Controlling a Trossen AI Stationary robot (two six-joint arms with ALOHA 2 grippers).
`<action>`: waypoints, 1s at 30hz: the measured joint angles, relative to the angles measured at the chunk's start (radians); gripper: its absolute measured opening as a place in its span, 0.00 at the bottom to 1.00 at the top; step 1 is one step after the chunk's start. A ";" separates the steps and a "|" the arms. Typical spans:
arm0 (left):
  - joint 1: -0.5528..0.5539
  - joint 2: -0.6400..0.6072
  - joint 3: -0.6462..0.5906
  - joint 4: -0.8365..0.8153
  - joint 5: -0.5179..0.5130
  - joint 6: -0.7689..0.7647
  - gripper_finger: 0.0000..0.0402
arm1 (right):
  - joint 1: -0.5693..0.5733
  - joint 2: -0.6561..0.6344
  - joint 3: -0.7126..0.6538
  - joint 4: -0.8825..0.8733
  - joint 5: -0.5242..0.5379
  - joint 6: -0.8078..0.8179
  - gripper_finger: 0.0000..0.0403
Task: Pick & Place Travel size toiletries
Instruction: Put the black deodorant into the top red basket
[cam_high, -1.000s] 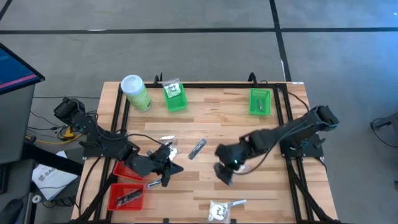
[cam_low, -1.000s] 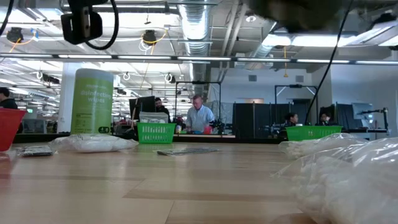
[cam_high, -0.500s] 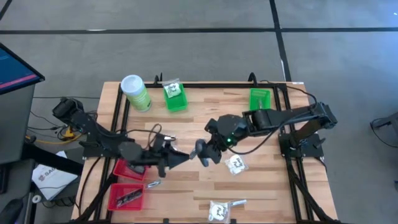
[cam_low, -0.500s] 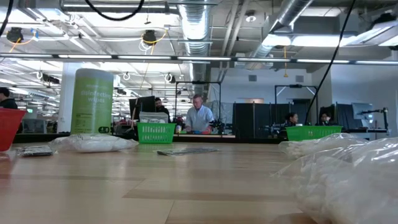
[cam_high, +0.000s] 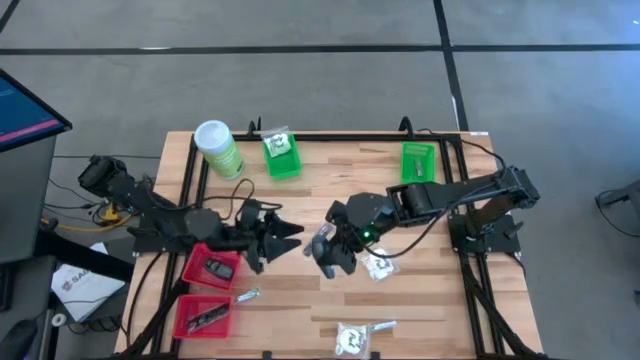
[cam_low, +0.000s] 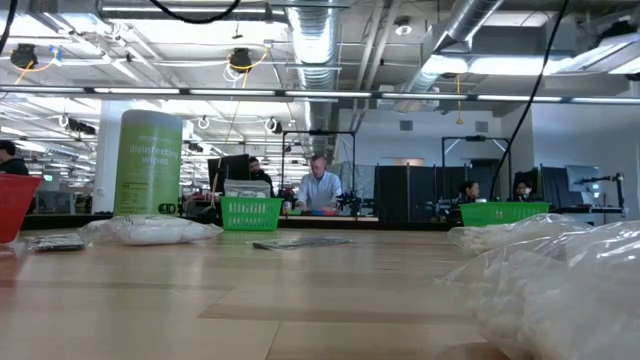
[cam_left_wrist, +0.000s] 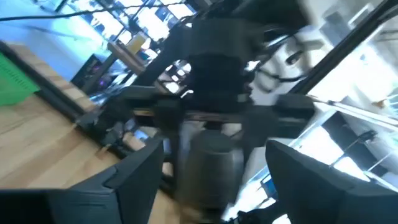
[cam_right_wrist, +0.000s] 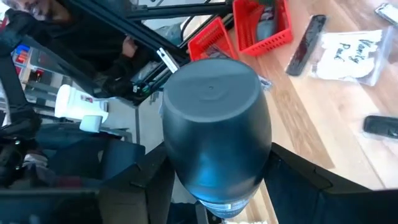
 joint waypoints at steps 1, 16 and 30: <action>0.006 0.002 0.000 -0.006 0.006 -0.001 0.70 | -0.004 0.000 0.000 0.007 0.000 0.001 0.49; 0.095 0.005 0.000 0.039 0.128 0.059 0.73 | -0.081 0.000 0.000 0.073 -0.030 0.004 0.49; 0.170 0.083 0.000 0.125 0.225 0.073 0.73 | -0.123 0.000 0.000 0.099 -0.085 0.017 0.49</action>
